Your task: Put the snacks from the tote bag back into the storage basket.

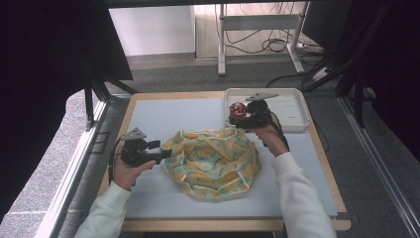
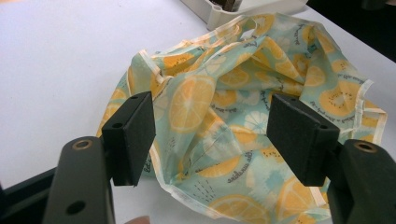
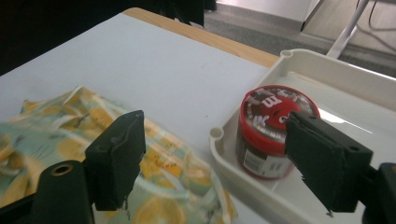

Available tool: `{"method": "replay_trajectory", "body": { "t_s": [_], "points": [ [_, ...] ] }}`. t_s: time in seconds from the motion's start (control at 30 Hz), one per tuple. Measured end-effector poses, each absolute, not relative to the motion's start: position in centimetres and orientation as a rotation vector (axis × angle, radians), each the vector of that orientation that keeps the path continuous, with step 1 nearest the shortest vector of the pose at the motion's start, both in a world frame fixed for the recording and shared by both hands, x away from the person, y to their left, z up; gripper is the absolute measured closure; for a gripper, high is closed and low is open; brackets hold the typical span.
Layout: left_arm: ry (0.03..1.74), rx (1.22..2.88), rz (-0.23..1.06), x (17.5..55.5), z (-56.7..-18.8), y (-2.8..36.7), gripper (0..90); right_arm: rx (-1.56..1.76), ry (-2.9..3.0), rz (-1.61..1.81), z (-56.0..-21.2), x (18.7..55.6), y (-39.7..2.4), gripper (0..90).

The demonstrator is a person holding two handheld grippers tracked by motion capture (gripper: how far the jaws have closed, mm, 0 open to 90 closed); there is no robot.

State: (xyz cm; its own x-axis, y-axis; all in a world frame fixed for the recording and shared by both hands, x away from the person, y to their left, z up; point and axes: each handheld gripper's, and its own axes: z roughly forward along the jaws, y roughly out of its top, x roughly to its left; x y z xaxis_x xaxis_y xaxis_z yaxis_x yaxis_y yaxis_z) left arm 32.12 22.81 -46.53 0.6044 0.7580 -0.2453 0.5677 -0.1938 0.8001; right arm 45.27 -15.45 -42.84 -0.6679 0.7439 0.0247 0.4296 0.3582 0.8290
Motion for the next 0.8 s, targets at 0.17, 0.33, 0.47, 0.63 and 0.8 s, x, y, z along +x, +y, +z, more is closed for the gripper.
{"method": "replay_trajectory", "body": {
  "t_s": [0.17, 0.33, 0.47, 0.63, 0.8],
  "points": [
    [1.059, 1.891, 0.249, 32.1, -46.7, 22.6, 32.7, 0.985, 2.272, 1.241, -42.6, 42.0, -17.4, 23.5],
    [1.060, 1.894, 0.245, 32.2, -46.8, 22.5, 32.8, 0.998, 2.265, 1.281, -43.2, 39.1, -19.9, 25.2],
    [1.064, 1.897, 0.245, 32.2, -46.9, 22.4, 32.7, 1.031, 2.263, 1.273, -44.4, 37.2, -22.2, 25.2],
    [1.067, 1.904, 0.244, 32.2, -47.0, 22.2, 32.7, 1.099, 2.257, 1.249, -46.2, 35.9, -24.6, 25.0],
    [1.068, 1.911, 0.244, 32.3, -47.2, 22.1, 32.7, 1.165, 2.239, 1.254, -47.8, 35.1, -26.3, 25.0]
  ]
}}
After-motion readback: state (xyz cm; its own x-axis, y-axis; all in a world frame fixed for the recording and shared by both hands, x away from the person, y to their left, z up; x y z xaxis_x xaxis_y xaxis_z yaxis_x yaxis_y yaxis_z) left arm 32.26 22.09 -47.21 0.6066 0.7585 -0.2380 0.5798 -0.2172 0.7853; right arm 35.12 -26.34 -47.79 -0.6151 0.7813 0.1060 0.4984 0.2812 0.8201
